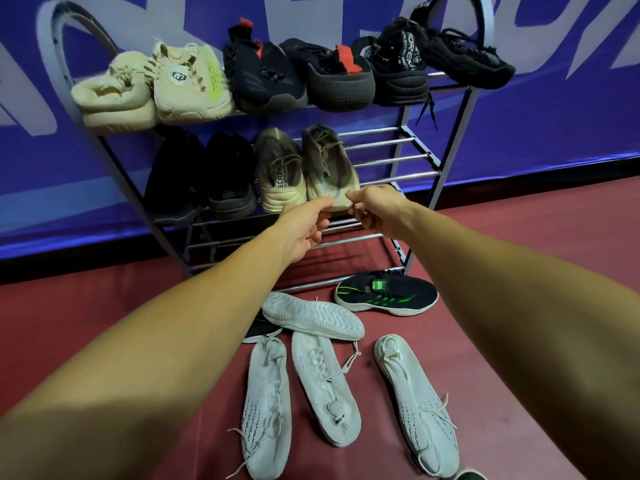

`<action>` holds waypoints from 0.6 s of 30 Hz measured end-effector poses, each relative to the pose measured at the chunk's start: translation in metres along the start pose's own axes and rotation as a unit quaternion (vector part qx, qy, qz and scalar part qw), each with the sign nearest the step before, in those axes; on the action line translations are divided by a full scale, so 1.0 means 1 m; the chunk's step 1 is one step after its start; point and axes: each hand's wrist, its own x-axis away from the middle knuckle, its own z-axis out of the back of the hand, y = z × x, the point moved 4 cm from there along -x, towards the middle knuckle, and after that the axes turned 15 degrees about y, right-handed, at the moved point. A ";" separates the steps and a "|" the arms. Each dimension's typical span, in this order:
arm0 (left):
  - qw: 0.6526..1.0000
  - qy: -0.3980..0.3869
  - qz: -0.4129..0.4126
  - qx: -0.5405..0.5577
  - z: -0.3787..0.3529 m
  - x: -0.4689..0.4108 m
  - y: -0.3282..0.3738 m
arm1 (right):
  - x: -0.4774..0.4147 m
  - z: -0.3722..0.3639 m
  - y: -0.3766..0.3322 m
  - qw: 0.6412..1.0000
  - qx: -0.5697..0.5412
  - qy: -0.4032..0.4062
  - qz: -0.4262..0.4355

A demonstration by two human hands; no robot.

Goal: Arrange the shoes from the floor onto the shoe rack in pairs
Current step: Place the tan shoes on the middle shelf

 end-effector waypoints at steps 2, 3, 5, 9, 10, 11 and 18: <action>1.000 0.007 -0.006 0.001 0.000 -0.004 -0.001 | -0.002 -0.003 0.000 1.000 0.002 0.004 0.011; 1.000 0.009 -0.010 0.001 -0.002 -0.005 -0.001 | -0.004 -0.004 0.001 1.000 0.002 0.009 0.015; 1.000 0.013 -0.020 -0.004 -0.001 -0.006 -0.002 | -0.003 -0.006 0.000 0.999 0.010 0.021 0.027; 0.998 0.028 -0.042 -0.032 -0.001 -0.008 0.000 | -0.002 -0.002 -0.006 0.996 0.038 0.051 0.069; 0.998 0.032 -0.047 -0.035 0.000 -0.008 0.001 | -0.002 -0.001 -0.007 0.995 0.040 0.056 0.071; 0.997 0.036 -0.051 -0.038 0.001 -0.007 0.002 | -0.004 -0.001 -0.007 0.995 0.043 0.059 0.070; 0.995 0.028 -0.072 -0.060 0.007 0.000 0.005 | -0.002 0.001 -0.006 0.992 0.086 0.058 0.078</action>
